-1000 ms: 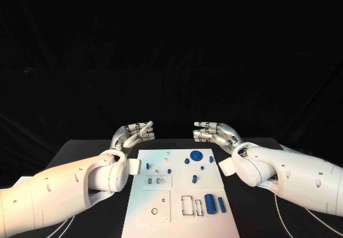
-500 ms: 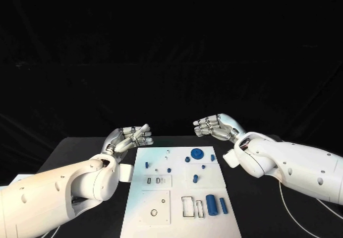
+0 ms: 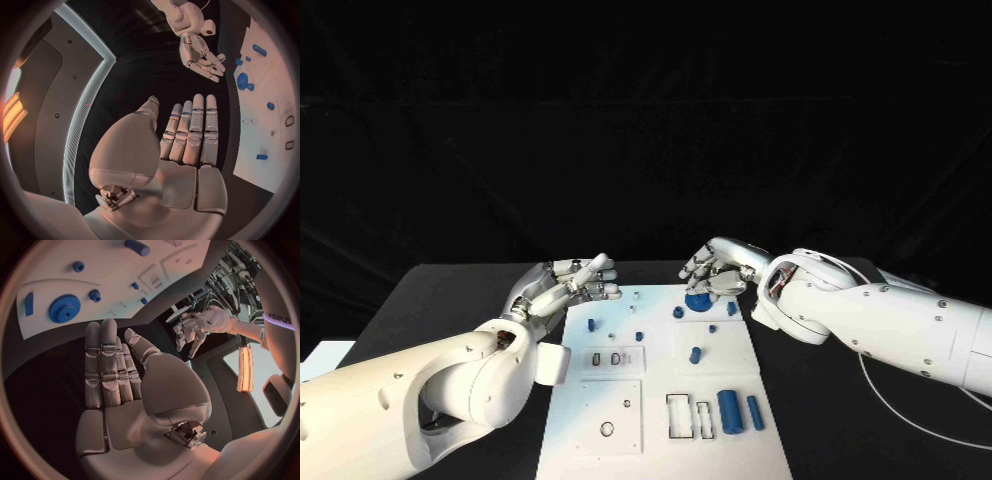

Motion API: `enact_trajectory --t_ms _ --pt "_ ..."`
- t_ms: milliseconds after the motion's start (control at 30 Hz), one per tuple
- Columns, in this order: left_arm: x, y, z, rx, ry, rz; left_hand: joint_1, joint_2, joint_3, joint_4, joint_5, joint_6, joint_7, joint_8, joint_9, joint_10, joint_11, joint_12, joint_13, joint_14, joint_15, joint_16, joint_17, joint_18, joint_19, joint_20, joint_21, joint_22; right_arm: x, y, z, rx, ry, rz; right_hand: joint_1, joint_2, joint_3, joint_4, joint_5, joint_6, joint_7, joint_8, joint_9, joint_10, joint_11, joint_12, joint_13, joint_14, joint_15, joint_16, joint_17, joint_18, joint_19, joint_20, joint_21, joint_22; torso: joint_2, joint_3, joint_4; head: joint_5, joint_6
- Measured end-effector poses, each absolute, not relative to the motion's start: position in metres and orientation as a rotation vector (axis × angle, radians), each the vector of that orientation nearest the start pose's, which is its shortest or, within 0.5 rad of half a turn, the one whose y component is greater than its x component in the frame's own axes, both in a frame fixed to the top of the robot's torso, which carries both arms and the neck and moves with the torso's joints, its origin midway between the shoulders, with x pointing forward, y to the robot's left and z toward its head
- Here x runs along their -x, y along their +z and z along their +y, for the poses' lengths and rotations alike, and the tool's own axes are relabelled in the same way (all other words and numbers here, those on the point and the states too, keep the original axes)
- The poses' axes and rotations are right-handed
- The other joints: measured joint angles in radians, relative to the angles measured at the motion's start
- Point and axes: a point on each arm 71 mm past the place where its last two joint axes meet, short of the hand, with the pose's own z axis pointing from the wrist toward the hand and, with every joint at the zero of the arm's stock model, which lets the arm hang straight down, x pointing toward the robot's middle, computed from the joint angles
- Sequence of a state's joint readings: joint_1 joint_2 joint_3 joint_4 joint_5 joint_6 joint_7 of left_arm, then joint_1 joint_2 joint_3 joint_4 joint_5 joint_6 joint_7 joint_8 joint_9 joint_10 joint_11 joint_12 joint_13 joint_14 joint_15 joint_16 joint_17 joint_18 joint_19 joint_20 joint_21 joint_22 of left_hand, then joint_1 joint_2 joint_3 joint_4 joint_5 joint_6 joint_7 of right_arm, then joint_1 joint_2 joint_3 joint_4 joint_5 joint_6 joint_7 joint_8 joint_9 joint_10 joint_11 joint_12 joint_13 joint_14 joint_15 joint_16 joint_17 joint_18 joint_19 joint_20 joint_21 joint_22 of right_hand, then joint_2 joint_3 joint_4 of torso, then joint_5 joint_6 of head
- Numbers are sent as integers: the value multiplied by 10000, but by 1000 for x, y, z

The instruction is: Assemble the parts on the task board

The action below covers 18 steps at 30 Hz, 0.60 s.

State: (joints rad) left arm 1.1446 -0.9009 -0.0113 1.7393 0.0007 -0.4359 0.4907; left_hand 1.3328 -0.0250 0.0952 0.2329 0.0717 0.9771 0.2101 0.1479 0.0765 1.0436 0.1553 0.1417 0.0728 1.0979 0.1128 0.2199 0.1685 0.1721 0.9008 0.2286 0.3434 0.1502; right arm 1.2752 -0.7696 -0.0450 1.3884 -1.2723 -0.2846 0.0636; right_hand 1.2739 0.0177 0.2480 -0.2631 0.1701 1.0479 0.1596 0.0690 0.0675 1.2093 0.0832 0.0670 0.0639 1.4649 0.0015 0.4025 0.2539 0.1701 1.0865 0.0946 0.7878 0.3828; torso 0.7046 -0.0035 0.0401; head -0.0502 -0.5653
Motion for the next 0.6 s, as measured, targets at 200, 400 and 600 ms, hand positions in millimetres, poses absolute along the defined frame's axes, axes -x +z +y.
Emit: enact_trajectory --t_ms 200,400,600 --pt "-442 -169 177 10998 -16497 13547 0 0 -27 -27 0 0 0 -46 -9 0 0 -33 -9 0 0 -59 10 -2 0 0 0 -13 -519 -156 -190 2392 6594 16466 -233 -236 144 226 -45 6 -12 0 -1 -505 42 0 14 -1 0 2241 1432 -1 234 27 1441 1159 224 -28 68 -85 65" --pt "-444 -170 178 11017 -16465 13574 0 0 -27 -27 0 -1 0 -55 -18 0 1 -61 -9 0 0 -60 20 -3 -1 1 0 -27 -520 -153 -182 3215 5846 16437 -114 -355 283 443 -55 -28 -46 0 -1 -615 53 0 29 -1 0 4282 3382 -97 784 72 3146 3295 392 -65 112 -139 99" --pt "-444 -170 178 11038 -16475 13611 0 0 -55 -55 0 -1 0 -55 -18 -1 1 -61 -8 -1 1 -111 20 -2 -1 1 0 -27 -520 -154 -175 3813 5364 16673 -79 -469 336 553 -55 -15 -59 0 -2 -651 90 1 29 -1 0 5202 4296 -160 909 95 3784 4117 515 -82 140 -141 52"
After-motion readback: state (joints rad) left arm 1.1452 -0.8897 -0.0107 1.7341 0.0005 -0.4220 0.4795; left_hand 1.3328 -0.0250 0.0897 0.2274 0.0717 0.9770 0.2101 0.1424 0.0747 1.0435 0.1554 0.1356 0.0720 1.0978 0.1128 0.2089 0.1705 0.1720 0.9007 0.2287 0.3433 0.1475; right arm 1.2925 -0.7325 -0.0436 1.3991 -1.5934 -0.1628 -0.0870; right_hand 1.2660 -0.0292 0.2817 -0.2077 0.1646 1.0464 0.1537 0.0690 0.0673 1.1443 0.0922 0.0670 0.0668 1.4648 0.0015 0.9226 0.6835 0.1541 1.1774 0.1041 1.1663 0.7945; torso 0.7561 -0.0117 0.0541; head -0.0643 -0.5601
